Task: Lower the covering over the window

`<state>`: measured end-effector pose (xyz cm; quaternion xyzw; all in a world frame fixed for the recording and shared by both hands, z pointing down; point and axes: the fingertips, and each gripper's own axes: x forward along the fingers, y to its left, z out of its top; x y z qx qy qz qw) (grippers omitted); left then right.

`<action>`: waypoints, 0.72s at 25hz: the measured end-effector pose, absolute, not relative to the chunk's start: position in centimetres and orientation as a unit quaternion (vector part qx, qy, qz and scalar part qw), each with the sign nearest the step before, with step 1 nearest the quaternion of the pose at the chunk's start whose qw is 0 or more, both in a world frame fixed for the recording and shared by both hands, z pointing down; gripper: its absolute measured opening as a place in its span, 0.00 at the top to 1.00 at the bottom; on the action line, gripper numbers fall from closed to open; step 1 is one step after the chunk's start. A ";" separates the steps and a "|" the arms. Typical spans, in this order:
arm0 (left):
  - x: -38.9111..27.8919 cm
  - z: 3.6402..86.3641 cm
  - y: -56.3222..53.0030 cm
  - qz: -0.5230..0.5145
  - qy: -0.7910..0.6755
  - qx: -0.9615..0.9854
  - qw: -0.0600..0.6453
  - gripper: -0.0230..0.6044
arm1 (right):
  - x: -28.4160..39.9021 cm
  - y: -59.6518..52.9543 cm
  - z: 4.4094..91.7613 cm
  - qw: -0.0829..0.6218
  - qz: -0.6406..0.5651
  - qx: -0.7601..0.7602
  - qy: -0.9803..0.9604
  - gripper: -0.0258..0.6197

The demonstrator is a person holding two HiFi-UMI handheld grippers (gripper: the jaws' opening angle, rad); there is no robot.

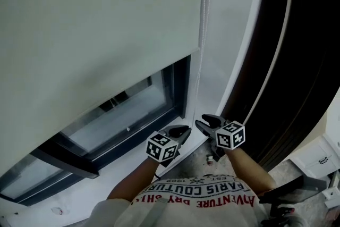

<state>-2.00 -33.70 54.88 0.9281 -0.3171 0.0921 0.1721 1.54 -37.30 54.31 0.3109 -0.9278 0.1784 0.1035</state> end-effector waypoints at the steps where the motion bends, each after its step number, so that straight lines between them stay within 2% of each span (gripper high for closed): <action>1: -2.0 53.8 -33.3 0.085 -0.315 0.931 0.166 0.92 | 1.8 -37.0 53.8 0.104 0.172 0.314 -0.928 0.69; 2: -2.0 52.7 -32.6 0.078 -0.311 0.933 0.161 0.96 | 2.0 -36.4 53.1 0.102 0.167 0.316 -0.928 0.69; 4: -2.0 50.2 -30.5 0.064 -0.301 0.940 0.150 0.96 | 2.0 -34.3 51.1 0.091 0.157 0.316 -0.931 0.71; 6: -1.9 47.8 -28.5 0.047 -0.291 0.945 0.138 0.96 | 2.1 -32.2 49.0 0.080 0.144 0.316 -0.934 0.81; 8: -1.5 45.9 -27.2 0.034 -0.287 0.949 0.129 0.96 | 2.3 -30.5 47.2 0.068 0.132 0.310 -0.939 0.96; 18: 3.4 42.4 -18.3 0.021 -0.290 0.949 0.119 0.96 | 6.3 -18.6 44.1 0.052 0.121 0.282 -0.950 0.96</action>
